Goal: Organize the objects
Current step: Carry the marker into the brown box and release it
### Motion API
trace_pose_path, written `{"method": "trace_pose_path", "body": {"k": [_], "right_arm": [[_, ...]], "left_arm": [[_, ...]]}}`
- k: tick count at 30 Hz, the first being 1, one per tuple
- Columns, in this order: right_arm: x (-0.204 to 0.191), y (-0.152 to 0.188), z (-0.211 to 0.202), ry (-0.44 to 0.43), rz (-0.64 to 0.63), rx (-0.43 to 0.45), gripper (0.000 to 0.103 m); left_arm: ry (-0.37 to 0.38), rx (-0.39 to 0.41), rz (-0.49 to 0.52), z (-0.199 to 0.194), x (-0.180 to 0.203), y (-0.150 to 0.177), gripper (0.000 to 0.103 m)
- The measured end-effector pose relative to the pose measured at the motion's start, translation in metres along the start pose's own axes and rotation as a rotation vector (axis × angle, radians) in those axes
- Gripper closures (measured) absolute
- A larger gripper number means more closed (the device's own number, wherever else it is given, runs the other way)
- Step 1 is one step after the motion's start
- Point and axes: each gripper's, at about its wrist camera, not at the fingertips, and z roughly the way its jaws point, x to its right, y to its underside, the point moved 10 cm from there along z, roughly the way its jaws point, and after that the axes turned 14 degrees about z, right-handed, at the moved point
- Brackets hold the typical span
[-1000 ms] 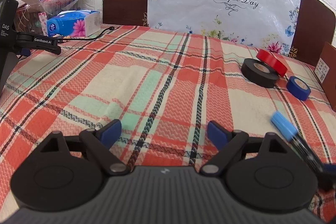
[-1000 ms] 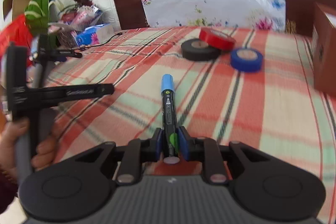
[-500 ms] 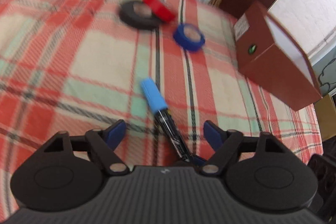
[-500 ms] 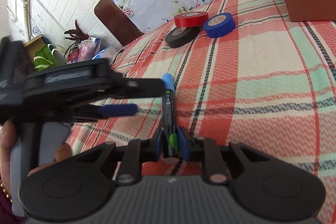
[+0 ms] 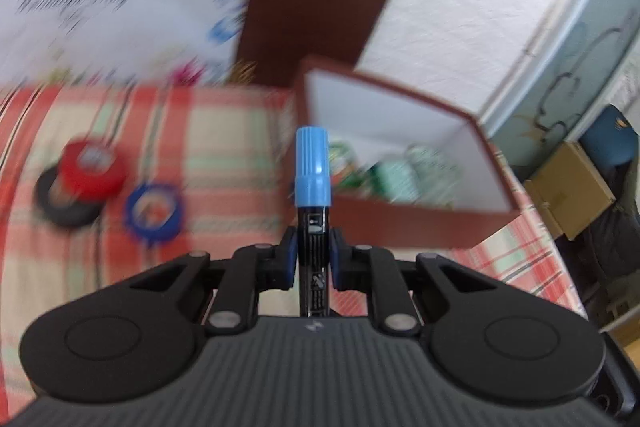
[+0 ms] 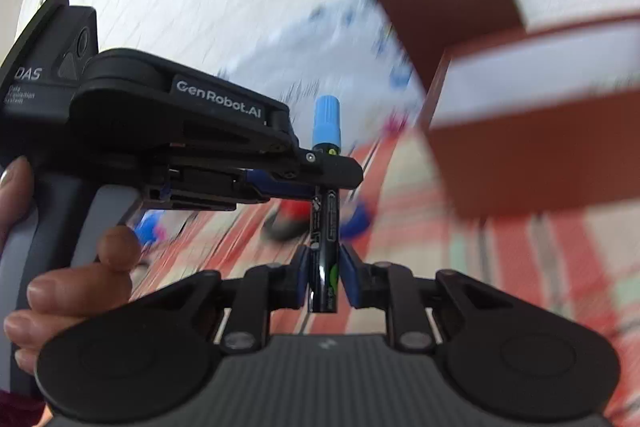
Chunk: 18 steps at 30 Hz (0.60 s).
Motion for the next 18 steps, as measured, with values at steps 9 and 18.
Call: {"method": "trace_pose_path", "body": {"k": [9, 18], "right_arm": [[0.049, -0.113, 0.009, 0.167, -0.087, 0.292, 0.085], [0.088, -0.109, 0.048, 0.223, -0.106, 0.272, 0.067]], "left_arm": [[0.025, 0.076, 0.174, 0.069, 0.046, -0.071, 0.085], [-0.028, -0.001, 0.13, 0.095, 0.018, -0.049, 0.081]]}}
